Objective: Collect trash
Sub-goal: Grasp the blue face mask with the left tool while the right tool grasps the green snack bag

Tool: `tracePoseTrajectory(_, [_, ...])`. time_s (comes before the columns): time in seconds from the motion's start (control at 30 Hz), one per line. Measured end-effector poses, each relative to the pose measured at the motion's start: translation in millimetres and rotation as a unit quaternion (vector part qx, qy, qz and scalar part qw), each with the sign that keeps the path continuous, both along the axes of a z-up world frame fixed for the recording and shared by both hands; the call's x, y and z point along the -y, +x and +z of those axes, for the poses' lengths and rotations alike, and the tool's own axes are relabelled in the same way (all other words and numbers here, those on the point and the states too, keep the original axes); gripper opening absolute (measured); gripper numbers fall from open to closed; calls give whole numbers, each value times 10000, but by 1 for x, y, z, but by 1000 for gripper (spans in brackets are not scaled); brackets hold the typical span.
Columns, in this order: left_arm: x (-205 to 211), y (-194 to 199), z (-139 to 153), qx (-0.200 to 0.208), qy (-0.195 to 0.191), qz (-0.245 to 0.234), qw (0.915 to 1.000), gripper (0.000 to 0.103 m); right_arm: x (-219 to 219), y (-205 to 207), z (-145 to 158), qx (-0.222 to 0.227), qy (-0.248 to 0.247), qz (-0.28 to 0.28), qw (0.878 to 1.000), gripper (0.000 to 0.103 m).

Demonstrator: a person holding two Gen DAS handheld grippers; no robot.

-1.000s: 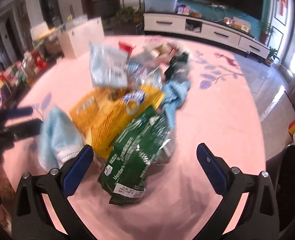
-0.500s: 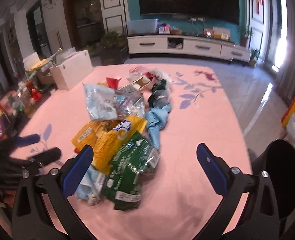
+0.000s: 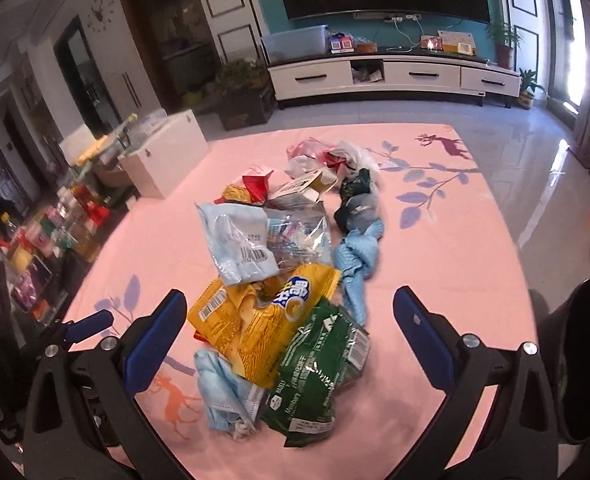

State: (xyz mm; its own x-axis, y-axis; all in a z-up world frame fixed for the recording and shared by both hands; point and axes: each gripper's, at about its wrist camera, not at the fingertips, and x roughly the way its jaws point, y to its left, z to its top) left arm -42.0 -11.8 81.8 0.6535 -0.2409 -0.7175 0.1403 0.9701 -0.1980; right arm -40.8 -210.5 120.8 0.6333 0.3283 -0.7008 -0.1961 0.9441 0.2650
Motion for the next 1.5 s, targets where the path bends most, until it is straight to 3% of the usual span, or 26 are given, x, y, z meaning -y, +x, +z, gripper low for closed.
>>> tracePoseTrajectory(0.07, [0,0,0,12,15,11,10000,100,4,1,-4,-140,12,-103,9998,101])
tracePoseTrajectory(0.37, [1,-1,-1,-8,-49,-76,10000,100,16,-11,-2,-24,88,-257,9996,101])
tracePoseTrajectory(0.97, [-1,-1,-3,-133,-487,-215,9985,100,19,-18,-5,-48,59,-499,9987,95])
tracePoseTrajectory(1.5, [3,-4,1,-46,-544,-357,9979,100,17,-25,1,128,-110,-533,9984,95])
